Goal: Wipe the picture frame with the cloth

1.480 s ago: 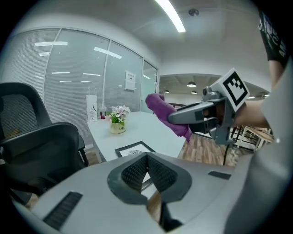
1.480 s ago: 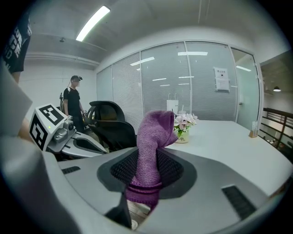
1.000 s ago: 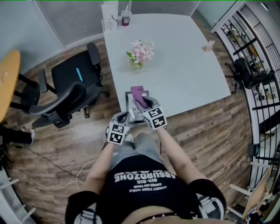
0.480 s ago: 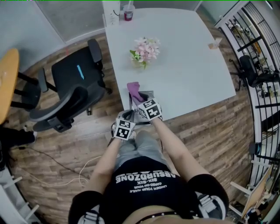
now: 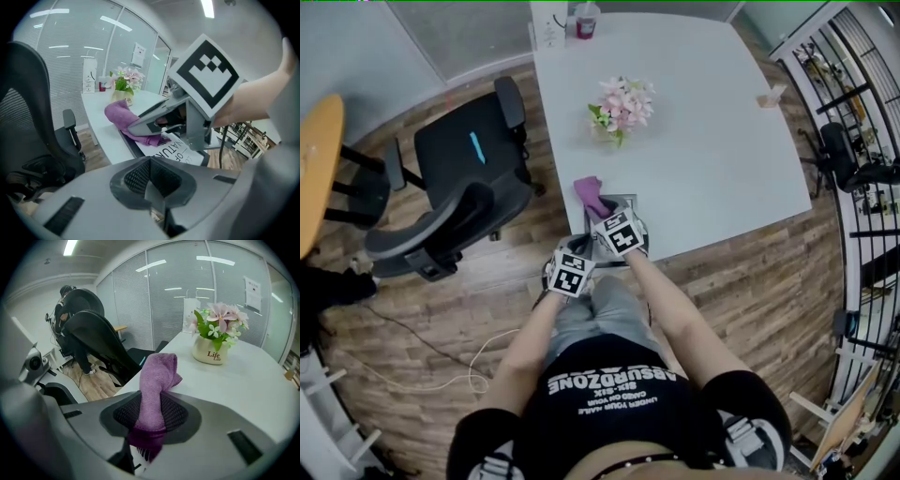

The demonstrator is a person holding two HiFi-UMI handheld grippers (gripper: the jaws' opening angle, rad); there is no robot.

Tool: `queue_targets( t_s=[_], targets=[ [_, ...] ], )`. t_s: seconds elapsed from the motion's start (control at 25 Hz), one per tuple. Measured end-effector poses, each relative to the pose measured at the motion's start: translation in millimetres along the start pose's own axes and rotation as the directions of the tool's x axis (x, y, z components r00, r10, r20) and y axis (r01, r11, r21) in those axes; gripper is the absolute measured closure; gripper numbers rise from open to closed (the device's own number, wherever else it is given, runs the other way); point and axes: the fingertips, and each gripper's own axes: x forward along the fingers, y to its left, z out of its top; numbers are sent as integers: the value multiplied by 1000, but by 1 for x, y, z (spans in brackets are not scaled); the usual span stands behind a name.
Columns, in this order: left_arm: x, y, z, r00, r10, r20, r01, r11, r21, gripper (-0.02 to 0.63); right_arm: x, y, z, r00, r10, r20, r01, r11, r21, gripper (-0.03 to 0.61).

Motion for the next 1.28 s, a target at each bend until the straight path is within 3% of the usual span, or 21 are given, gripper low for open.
queue_targets(
  t_s=[0.16,0.48,0.96,1.28],
  targets=[
    [1,0,1,1000,10,-22,-9,998,65,598,2,-1,0,1000,-10,8,10,1000,-12,445],
    [0,-1,3,998,57,-8,-55,991,121,598,1,-3,-3,1000,5,-13,-6,998,-67,445],
    [0,-1,1,998,64,-3,-64,995,80,598,-13,-27,-19,999,-25,-44,20,993,-116,443],
    [0,0,2,997,72,1,-72,994,84,598,-28,-49,-30,996,-66,-52,61,994,-93,442]
  ],
)
